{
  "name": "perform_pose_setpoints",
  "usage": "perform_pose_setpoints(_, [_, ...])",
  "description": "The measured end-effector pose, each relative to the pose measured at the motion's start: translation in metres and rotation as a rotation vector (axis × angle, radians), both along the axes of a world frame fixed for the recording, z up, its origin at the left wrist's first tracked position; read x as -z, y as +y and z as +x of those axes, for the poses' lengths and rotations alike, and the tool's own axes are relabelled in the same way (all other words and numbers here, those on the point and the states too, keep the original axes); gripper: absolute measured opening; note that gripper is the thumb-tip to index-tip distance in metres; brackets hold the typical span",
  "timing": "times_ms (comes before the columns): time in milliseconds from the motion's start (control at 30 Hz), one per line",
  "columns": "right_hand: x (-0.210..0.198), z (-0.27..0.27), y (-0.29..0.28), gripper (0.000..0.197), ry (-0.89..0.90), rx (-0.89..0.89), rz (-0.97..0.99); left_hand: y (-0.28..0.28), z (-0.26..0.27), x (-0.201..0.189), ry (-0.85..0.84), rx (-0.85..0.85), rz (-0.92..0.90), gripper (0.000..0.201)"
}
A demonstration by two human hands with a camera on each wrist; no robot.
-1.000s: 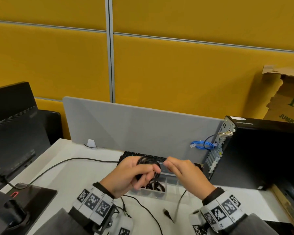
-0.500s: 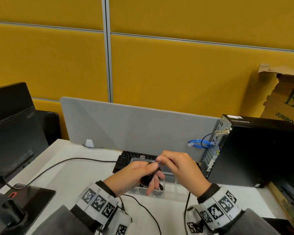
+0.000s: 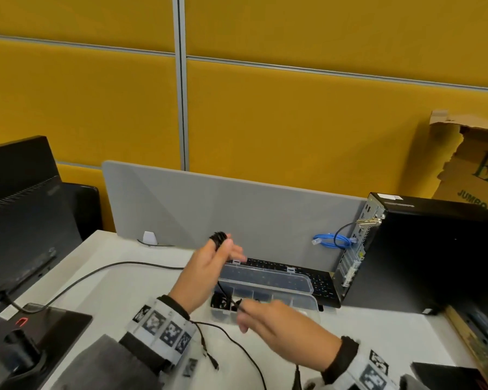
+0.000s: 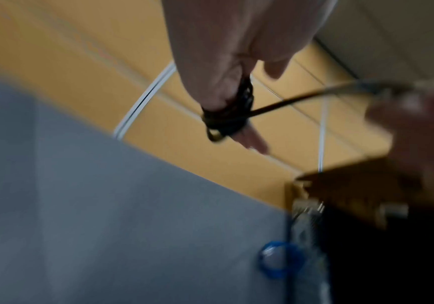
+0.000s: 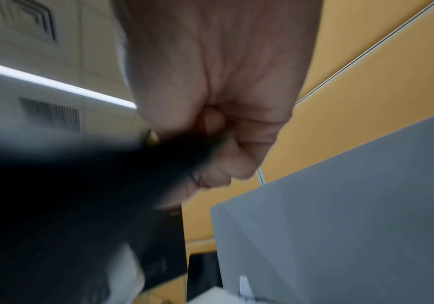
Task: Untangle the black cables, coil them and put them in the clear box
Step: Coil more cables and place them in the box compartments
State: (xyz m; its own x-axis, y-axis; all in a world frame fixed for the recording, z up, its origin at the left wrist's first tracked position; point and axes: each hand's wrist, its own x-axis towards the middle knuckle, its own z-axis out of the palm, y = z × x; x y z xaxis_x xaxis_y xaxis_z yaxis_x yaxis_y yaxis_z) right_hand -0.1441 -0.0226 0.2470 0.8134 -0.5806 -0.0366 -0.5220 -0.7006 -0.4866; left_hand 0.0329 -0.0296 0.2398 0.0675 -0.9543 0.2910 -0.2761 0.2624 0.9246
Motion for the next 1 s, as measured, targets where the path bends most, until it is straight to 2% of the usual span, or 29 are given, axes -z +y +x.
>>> perform_pose_setpoints(67, [-0.015,-0.005,-0.008,0.027,-0.073,0.083,-0.130,0.001,0.004,0.009,-0.236,0.121,0.124,0.084])
perform_pose_setpoints(133, [-0.023,-0.012,-0.023,0.038,-0.165,0.211,-0.303,0.006,0.007,0.013,-0.258,0.288,0.260,0.098])
perform_pose_setpoints(200, [-0.023,-0.018,-0.038,0.036,-0.290,0.305,-0.409,0.011,0.004,0.013,-0.093,0.465,0.332,0.082])
perform_pose_setpoints(267, [-0.015,-0.019,-0.049,0.031,-0.274,0.347,-0.421,0.018,-0.002,0.006,0.148,0.579,0.334,0.050])
perform_pose_setpoints(333, [0.001,-0.017,-0.053,0.025,-0.192,0.318,-0.312,0.020,-0.007,-0.003,0.328,0.566,0.275,0.029])
perform_pose_setpoints(367, [0.008,-0.015,-0.052,0.023,-0.169,0.281,-0.233,0.020,-0.009,-0.007,0.376,0.512,0.246,0.027])
perform_pose_setpoints(500, [0.017,-0.006,-0.036,0.024,-0.155,0.143,0.056,0.012,-0.008,-0.006,0.453,0.208,0.188,0.029])
perform_pose_setpoints(600, [0.013,-0.002,-0.029,0.029,-0.200,0.136,0.154,0.012,-0.010,0.002,0.521,0.109,0.174,0.029])
perform_pose_setpoints(767, [0.011,0.012,-0.017,0.027,-0.435,0.237,0.434,0.012,-0.017,0.011,0.854,0.129,0.245,0.029])
perform_pose_setpoints(900, [0.015,0.015,-0.015,0.016,-0.544,0.348,0.713,0.012,-0.011,0.027,0.946,0.215,0.353,0.038])
perform_pose_setpoints(1000, [0.017,0.014,-0.014,0.017,-0.563,0.385,0.892,0.012,-0.005,0.040,0.950,0.297,0.415,0.046])
